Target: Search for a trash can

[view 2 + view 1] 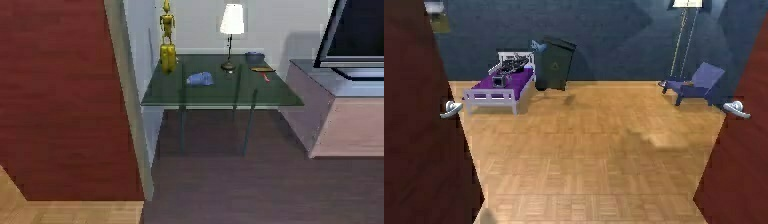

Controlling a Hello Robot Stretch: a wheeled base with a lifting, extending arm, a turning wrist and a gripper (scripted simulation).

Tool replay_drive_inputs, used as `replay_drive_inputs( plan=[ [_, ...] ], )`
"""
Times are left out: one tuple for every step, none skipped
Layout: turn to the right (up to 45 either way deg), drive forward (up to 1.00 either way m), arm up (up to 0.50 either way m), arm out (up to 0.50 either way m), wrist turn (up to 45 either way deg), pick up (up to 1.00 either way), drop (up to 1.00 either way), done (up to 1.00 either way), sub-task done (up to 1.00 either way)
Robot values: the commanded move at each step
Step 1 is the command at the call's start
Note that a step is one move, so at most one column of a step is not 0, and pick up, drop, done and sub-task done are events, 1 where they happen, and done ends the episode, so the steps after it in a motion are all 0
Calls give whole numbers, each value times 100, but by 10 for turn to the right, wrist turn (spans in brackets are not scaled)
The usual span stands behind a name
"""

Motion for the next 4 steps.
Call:
replay_drive_inputs(
  plan=[
    [0, 100, 0, 0, 0, 0, 0, 0, 0],
    [0, 100, 0, 0, 0, 0, 0, 0, 0],
    [0, 100, 0, 0, 0, 0, 0, 0, 0],
    [-240, 0, 0, 0, 0, 0, 0, 0, 0]
  ],
)
